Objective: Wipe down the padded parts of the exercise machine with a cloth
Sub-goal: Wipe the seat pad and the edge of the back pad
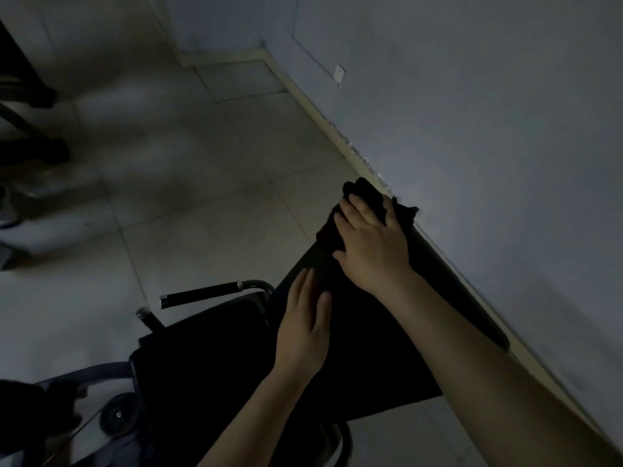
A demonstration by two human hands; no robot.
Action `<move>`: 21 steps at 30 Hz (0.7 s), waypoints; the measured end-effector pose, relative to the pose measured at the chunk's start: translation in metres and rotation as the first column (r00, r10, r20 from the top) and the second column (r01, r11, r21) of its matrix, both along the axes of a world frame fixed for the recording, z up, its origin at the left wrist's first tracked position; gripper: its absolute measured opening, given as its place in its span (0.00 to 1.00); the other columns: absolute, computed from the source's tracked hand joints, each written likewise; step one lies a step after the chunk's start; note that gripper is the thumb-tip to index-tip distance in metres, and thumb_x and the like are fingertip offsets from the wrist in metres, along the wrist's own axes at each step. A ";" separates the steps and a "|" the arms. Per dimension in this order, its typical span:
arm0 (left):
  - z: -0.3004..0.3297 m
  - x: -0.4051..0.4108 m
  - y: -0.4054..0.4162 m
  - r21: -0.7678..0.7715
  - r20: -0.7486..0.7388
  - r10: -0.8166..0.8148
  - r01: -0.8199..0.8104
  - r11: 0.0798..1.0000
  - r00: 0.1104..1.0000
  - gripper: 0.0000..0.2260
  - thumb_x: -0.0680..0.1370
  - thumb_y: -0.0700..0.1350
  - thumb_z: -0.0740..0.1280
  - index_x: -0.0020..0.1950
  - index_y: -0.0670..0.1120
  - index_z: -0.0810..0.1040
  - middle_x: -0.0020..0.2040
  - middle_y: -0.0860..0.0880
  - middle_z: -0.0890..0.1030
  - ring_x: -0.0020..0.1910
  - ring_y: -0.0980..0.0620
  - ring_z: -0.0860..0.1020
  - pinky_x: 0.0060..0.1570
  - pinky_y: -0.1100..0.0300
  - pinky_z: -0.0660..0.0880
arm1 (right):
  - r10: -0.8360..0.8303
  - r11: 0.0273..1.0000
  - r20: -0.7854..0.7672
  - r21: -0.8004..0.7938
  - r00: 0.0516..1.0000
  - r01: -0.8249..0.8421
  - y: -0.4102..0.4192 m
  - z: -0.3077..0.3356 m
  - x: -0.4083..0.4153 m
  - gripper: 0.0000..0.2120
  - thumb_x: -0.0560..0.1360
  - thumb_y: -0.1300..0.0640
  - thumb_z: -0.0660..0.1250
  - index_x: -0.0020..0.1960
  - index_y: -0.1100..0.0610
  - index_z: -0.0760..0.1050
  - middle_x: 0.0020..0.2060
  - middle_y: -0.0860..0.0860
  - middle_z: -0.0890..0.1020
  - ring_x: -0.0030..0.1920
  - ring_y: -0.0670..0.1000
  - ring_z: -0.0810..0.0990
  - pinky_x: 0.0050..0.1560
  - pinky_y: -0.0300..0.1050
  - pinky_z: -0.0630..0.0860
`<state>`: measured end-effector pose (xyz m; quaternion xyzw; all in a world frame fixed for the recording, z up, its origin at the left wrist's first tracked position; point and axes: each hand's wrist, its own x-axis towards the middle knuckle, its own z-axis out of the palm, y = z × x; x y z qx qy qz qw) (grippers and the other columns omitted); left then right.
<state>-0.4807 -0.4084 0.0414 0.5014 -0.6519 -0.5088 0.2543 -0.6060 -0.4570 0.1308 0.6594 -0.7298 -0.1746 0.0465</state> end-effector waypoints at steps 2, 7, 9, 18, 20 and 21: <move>0.022 -0.015 -0.008 -0.027 -0.157 -0.018 0.014 1.000 0.987 0.22 0.82 0.51 0.54 0.76 0.51 0.57 0.77 0.55 0.56 0.69 0.69 0.53 0.57 0.85 0.50 | -0.021 0.999 0.128 -0.030 0.992 0.025 0.025 0.010 -0.003 0.30 0.77 0.51 0.59 0.76 0.55 0.53 0.77 0.50 0.50 0.77 0.48 0.44 0.74 0.58 0.41; 0.048 -0.076 0.003 0.061 -0.388 -0.017 0.044 0.997 0.922 0.26 0.78 0.60 0.52 0.76 0.55 0.57 0.78 0.57 0.47 0.75 0.61 0.50 0.72 0.65 0.52 | 0.014 0.926 0.527 -0.328 0.850 0.189 0.102 0.027 -0.035 0.23 0.70 0.64 0.60 0.65 0.57 0.73 0.69 0.49 0.70 0.68 0.41 0.63 0.65 0.38 0.66; 0.047 -0.096 0.009 0.092 -0.353 0.114 -0.086 0.992 0.929 0.27 0.78 0.63 0.52 0.75 0.55 0.58 0.77 0.59 0.46 0.76 0.57 0.49 0.75 0.55 0.51 | -0.102 0.765 0.602 -0.462 0.792 0.449 0.121 0.025 -0.051 0.19 0.73 0.60 0.57 0.62 0.54 0.73 0.65 0.47 0.73 0.63 0.41 0.68 0.57 0.32 0.66; 0.046 -0.140 -0.065 -0.290 -0.177 0.331 -0.371 0.882 0.927 0.24 0.76 0.59 0.57 0.70 0.53 0.69 0.75 0.48 0.63 0.75 0.46 0.60 0.69 0.38 0.57 | -0.489 0.713 0.647 -0.090 0.585 0.695 0.109 0.005 -0.066 0.25 0.78 0.42 0.40 0.74 0.42 0.52 0.72 0.45 0.65 0.69 0.50 0.66 0.64 0.49 0.64; 0.039 -0.139 -0.061 -0.331 -0.191 0.311 -0.359 0.873 0.931 0.24 0.76 0.58 0.57 0.71 0.52 0.68 0.75 0.48 0.62 0.75 0.46 0.59 0.68 0.37 0.58 | -0.512 0.710 0.642 -0.058 0.571 0.702 0.108 0.007 -0.069 0.25 0.79 0.43 0.39 0.75 0.43 0.51 0.72 0.46 0.65 0.69 0.51 0.67 0.66 0.48 0.63; 0.036 -0.137 -0.057 -0.340 -0.193 0.300 -0.350 0.873 0.934 0.24 0.76 0.57 0.57 0.71 0.51 0.68 0.76 0.48 0.61 0.75 0.46 0.58 0.68 0.37 0.58 | -0.519 0.709 0.641 -0.046 0.565 0.703 0.107 0.007 -0.069 0.25 0.79 0.43 0.39 0.75 0.43 0.51 0.72 0.46 0.66 0.69 0.51 0.67 0.67 0.48 0.62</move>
